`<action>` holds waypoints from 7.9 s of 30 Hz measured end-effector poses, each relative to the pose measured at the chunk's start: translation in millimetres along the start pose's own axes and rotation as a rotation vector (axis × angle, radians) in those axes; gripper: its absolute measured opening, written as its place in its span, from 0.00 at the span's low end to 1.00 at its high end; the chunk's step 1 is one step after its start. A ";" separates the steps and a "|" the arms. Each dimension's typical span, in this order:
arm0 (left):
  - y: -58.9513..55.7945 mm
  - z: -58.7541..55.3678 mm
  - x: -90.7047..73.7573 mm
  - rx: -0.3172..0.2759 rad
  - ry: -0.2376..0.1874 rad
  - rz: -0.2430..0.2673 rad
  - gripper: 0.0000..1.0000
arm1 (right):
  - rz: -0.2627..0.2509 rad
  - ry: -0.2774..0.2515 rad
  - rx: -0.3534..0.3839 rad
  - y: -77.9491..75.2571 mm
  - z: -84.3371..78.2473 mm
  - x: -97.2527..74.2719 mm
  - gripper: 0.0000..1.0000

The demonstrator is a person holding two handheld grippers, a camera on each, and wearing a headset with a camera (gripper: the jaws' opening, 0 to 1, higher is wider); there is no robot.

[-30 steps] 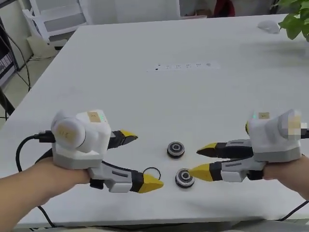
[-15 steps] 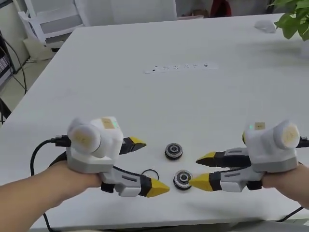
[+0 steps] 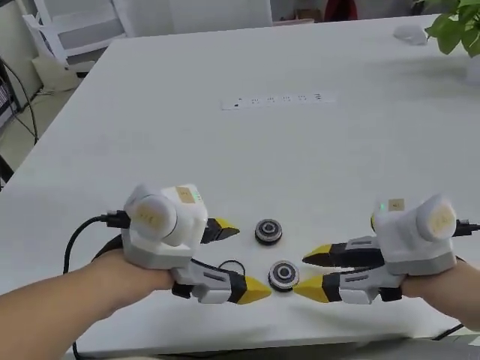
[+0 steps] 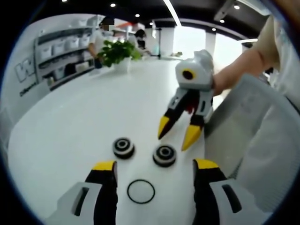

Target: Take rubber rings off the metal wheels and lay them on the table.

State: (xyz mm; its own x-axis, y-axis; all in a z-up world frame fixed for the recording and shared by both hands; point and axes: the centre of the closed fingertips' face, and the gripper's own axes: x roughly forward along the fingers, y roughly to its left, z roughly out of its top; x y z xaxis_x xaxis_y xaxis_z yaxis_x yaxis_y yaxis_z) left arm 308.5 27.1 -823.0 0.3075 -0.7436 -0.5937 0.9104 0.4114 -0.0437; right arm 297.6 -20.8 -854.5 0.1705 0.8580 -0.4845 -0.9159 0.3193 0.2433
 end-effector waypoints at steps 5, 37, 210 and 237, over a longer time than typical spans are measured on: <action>-4.8 -1.1 5.5 0.005 0.011 -0.016 0.63 | 0.003 0.007 -0.011 1.1 -4.0 2.2 0.29; -21.1 0.4 38.6 -0.022 0.025 -0.071 0.33 | -0.009 -0.012 -0.028 0.8 -6.4 10.8 0.20; -27.3 12.1 24.5 0.057 -0.017 -0.017 0.32 | -0.001 -0.173 0.297 0.0 15.2 -3.5 0.00; -24.3 19.6 -24.5 -0.003 -0.080 0.009 0.55 | 0.025 -0.175 0.290 15.6 24.9 -12.1 0.00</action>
State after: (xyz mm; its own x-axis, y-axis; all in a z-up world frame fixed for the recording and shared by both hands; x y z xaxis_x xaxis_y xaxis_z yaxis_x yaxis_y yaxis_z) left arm 284.2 24.9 -791.6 0.3365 -0.7797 -0.5281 0.9069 0.4193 -0.0411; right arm 290.3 -16.2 -823.9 0.2325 0.9151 -0.3296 -0.7832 0.3771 0.4944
